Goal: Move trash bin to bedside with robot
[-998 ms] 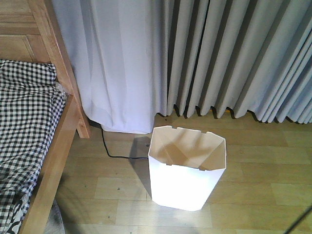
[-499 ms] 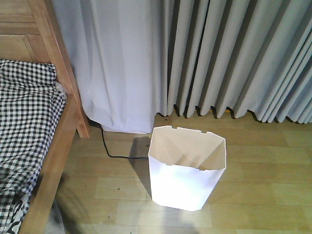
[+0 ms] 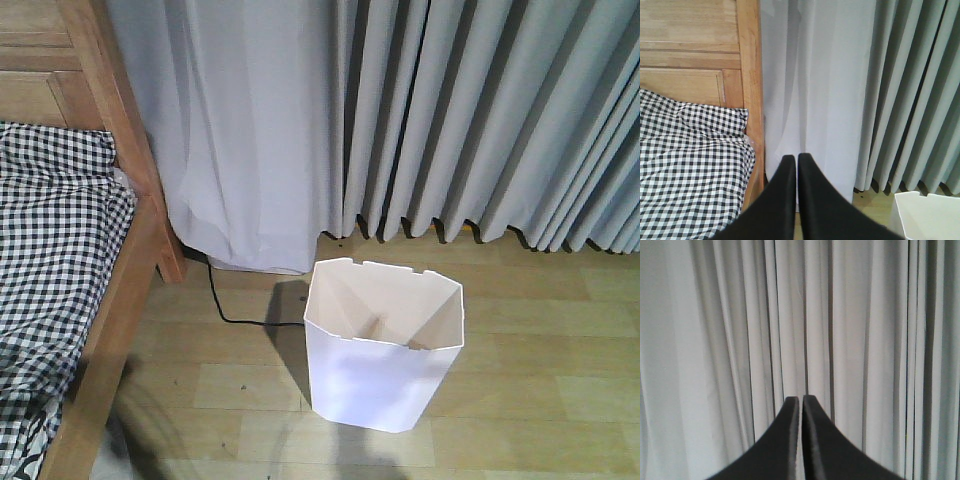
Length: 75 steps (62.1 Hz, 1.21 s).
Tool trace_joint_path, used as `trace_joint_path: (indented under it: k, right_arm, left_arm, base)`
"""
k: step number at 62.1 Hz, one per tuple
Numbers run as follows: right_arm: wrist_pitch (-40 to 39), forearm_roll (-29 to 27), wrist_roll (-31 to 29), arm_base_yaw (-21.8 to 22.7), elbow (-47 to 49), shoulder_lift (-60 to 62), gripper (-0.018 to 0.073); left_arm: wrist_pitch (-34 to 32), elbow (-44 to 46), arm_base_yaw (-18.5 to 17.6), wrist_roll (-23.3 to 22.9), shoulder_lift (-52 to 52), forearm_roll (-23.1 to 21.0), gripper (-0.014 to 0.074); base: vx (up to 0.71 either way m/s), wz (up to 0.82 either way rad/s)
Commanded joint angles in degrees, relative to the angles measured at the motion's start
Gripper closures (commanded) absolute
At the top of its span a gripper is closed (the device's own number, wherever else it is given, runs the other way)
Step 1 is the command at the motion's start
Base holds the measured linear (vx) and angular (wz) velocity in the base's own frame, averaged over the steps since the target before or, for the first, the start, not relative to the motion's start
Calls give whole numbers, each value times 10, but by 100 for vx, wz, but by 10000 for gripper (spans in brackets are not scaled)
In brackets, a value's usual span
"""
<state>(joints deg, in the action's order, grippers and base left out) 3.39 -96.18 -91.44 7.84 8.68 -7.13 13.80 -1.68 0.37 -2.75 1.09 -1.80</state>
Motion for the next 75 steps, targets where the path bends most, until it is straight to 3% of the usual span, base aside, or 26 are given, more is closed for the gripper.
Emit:
trace_joint_path:
  k: [1, 17, 23, 27, 39, 44, 48, 54, 61, 69, 75]
  right_arm:
    - [12, 3, -4, -1, 16, -6, 570]
    - [3, 8, -4, -1, 13, -6, 570]
    - [24, 91, 39, -1, 13, -6, 570]
    - [34, 222, 156, -1, 14, -6, 570]
    - [34, 692, 676, -1, 14, -6, 570]
    - [30, 825, 835, -1, 14, -6, 570]
    - [20, 882, 902, -1, 13, -6, 570]
    - [-14, 916, 924, -1, 2, -5, 570]
    - [-58, 920, 924, -4, -28, 11, 570]
    - [-89, 949, 923, -58, -76, 51, 570]
    - [-101, 986, 955, -82, -112, 78, 570]
  left_arm:
    - [-40, -17, -1, -5, 6, -2, 602]
    - [-40, -17, -1, -5, 6, -2, 602]
    - [-40, -17, -1, -5, 6, -2, 602]
    - [-40, -17, -1, -5, 6, -2, 602]
    - [-40, -17, -1, -5, 6, -2, 602]
    - [-40, -17, -1, -5, 6, -2, 602]
    - [-40, -17, -1, -5, 6, -2, 602]
    - [-40, -17, -1, -5, 6, -2, 602]
    - [-40, -17, -1, -5, 6, -2, 602]
    - [-40, -17, -1, -5, 6, -2, 602]
    - [-40, -17, -1, -5, 6, -2, 602]
  base:
    - [0, 0]
    - [0, 0]
    - [0, 0]
    - [0, 0]
    - [0, 0]
    - [0, 0]
    - [0, 0]
    - [0, 0]
    - [0, 0]
    - [0, 0]
    - [0, 0]
